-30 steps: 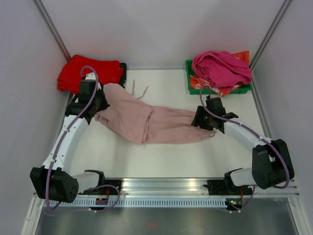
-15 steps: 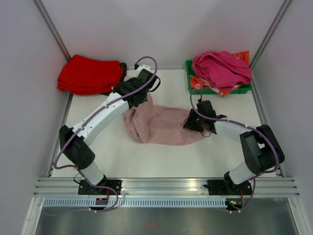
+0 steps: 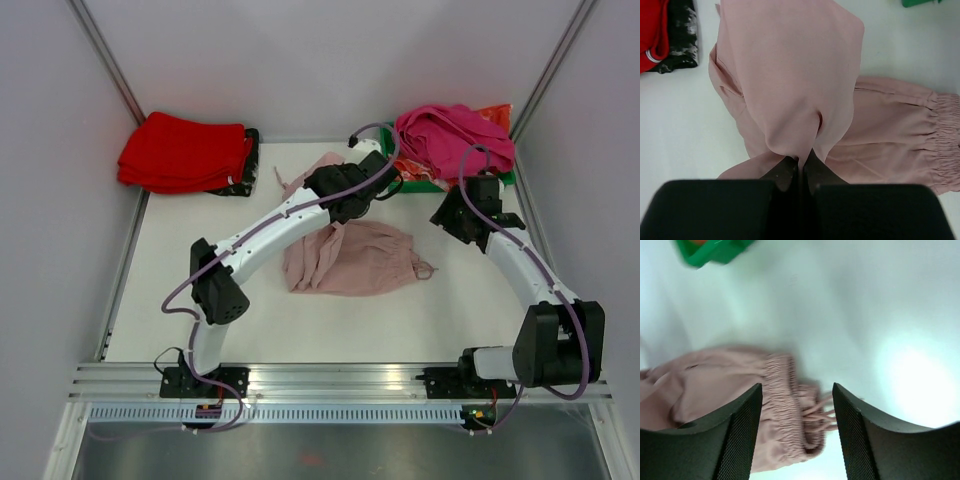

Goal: Fold and stack the trousers

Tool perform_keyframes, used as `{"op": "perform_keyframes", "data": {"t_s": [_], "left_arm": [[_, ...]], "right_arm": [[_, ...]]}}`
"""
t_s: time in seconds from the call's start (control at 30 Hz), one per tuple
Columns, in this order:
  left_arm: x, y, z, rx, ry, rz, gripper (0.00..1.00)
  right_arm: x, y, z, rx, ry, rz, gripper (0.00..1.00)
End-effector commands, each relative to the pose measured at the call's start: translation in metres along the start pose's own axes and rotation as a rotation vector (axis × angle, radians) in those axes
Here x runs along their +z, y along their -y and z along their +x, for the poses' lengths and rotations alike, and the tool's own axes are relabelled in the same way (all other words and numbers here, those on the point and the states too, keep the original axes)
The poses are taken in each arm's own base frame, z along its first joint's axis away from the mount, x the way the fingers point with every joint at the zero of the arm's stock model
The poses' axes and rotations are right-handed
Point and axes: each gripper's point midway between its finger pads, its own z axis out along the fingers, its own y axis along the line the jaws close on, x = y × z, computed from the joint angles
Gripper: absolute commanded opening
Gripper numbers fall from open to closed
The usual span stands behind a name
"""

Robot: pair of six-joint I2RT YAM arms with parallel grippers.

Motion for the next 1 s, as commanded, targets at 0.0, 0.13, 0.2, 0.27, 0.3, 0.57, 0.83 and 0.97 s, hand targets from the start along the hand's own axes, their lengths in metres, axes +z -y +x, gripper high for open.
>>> {"op": "perform_keyframes", "data": {"t_s": [0.0,0.13,0.2,0.27,0.3,0.57,0.83,0.97], "left_arm": [[-0.009,0.035,-0.01,-0.065,0.042,0.082,0.02],[0.0,0.069,-0.001,-0.079,0.057,0.106,0.02],[0.005,0.089,0.001,-0.095,0.066,0.148,0.02],[0.003,0.104,0.002,-0.11,0.077,0.177,0.02],[0.007,0.115,0.003,-0.116,0.085,0.2,0.02],[0.001,0.179,0.034,-0.087,0.031,0.351,0.06],[-0.049,0.197,0.036,-0.036,-0.03,0.583,0.99],[-0.089,0.151,0.017,-0.042,0.011,0.587,1.0]], "right_arm": [[-0.011,0.041,-0.004,0.005,-0.002,0.146,0.65],[-0.015,0.048,-0.018,0.053,0.058,0.178,0.65],[-0.016,0.046,-0.021,0.092,0.073,0.167,0.65],[-0.014,0.048,-0.029,0.146,0.09,0.146,0.65],[-0.013,0.048,-0.029,0.158,0.088,0.137,0.65],[-0.013,0.053,-0.046,0.173,0.117,0.119,0.65],[-0.006,0.022,-0.038,0.098,0.052,-0.079,0.67],[-0.006,0.002,-0.035,0.082,0.005,-0.187,0.68]]}}
